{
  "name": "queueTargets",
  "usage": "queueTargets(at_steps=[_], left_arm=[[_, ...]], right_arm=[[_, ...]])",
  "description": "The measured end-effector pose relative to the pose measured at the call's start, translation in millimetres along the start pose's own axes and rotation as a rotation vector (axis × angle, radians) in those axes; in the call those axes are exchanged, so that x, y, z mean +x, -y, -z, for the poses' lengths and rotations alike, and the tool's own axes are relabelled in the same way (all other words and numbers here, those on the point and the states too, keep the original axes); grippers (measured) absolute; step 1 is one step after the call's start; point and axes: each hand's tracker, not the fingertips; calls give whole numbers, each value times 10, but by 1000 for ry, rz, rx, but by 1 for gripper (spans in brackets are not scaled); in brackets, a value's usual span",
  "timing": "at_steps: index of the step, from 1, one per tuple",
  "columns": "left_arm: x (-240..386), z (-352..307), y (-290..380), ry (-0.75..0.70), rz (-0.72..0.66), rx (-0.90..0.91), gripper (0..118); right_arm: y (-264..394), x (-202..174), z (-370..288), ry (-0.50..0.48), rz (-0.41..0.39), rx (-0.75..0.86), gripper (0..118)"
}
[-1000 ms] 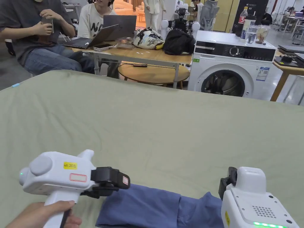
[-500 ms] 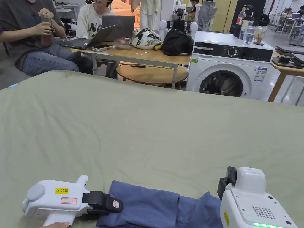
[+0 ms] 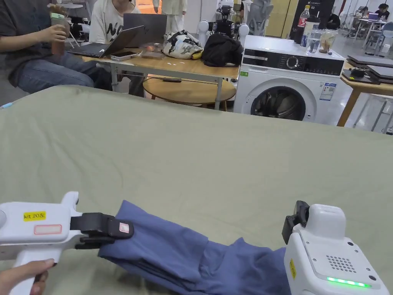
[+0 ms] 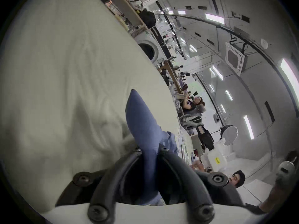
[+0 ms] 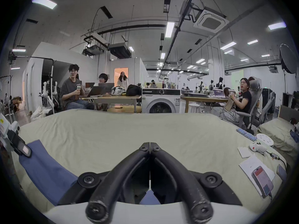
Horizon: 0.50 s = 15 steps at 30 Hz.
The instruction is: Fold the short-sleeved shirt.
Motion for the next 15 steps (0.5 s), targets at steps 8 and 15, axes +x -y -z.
queueTargets(at_steps=[8,15], left_arm=[[756,-77,62,-217,83,-4,6],[1513,553,176,-184,172,-84,6]], right_arm=[[-92,-92,-39,-11,-29,70,0],[-90,-53,-48,-17,-33,60,0]])
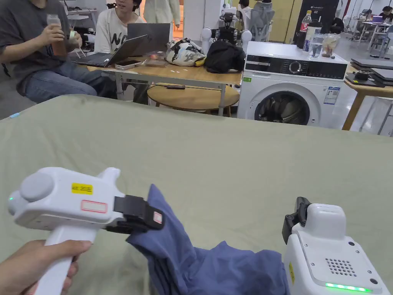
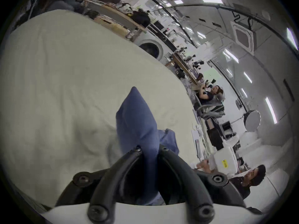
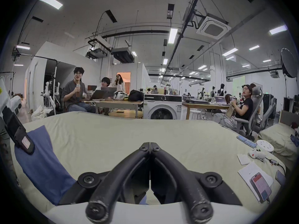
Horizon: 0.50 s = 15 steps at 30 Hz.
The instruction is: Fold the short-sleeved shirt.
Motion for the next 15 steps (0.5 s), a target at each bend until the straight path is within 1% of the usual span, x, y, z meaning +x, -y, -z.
queueTargets(at_steps=[2,6,10,13,14,15], left_arm=[[278,260,4,17,34,-50,6],[608,807,32,1,84,-145,6],[643,1563,96,-52,84,-273,6],[659,2021,255,-124,78,-344,6],[649,2132,298,-133,75,-356,10],[640,2233,340,-136,79,-361,17]], right_arm=[[14,45,-18,5,1,-3,0],[48,126,-53,20,-4,-17,0],[89,215,-88,39,-9,-35,0],[114,283,-119,54,-10,-46,0],[119,302,-126,58,-10,-47,0],[124,323,-133,64,-12,-50,0]])
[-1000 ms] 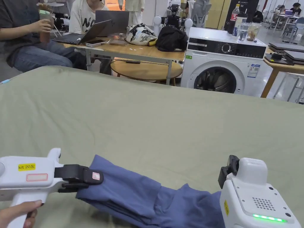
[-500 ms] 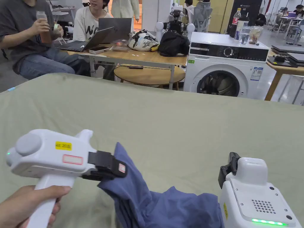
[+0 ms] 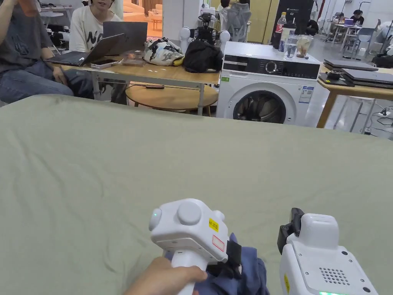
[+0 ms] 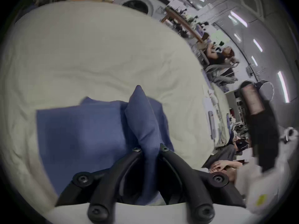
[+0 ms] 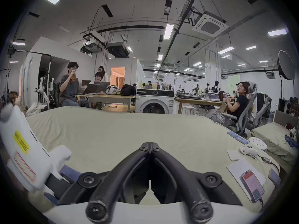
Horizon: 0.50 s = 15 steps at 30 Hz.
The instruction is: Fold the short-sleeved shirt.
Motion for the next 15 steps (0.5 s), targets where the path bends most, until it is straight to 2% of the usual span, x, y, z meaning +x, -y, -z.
queueTargets(at_steps=[2,5,9,10,13,14,15], left_arm=[[-61,112,20,44,-15,-9,41],[-89,30,95,105,-29,10,60],[-87,-309,143,151,-6,30,61],[-109,-391,138,182,16,47,58],[-215,-552,95,200,17,159,10],[-254,-539,79,194,4,154,4],[-285,-486,59,188,-19,154,4]], right_arm=[[7,39,-5,6,-1,-5,0],[17,82,-1,11,-3,-11,0],[17,104,-9,14,-5,-10,0],[20,106,-8,13,-3,-10,0],[29,109,-7,10,3,-16,0],[33,112,-9,10,6,-16,0],[36,113,-8,11,8,-17,0]])
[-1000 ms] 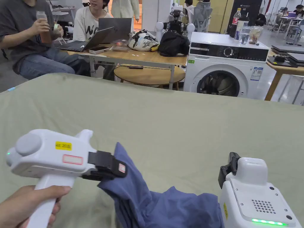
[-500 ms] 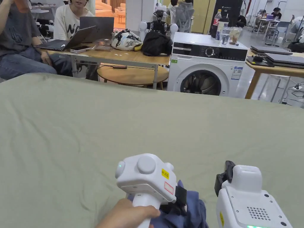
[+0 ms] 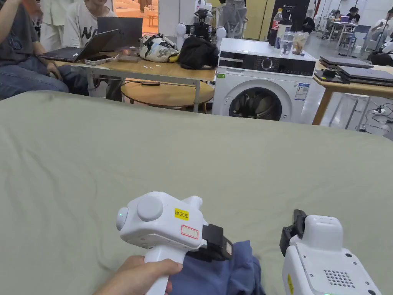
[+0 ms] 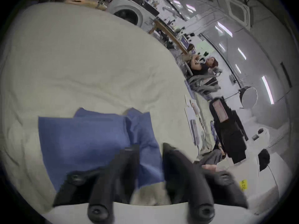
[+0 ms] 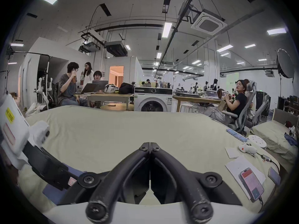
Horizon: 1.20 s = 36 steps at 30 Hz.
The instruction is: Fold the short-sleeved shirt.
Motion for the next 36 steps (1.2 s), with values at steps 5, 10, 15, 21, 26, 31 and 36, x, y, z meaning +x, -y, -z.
queueTargets(at_steps=[5,10,15,21,26,31,36], left_arm=[[-142,534,75,115,-86,-138,1],[-223,1081,281,50,-98,-197,0],[-166,1013,314,74,-87,-168,0],[112,433,170,-7,100,-38,0],[171,-248,157,-222,315,287,0],[52,-718,300,-455,453,641,0],[-105,-1003,491,-626,483,972,0]], right_arm=[[11,11,-5,1,4,-6,0],[33,51,7,8,8,-13,0],[19,78,8,9,8,-18,0],[-51,40,90,11,-1,-2,0],[-144,-50,213,-1,9,8,0],[-215,-144,277,-14,18,22,0],[-281,-206,275,-21,30,46,0]])
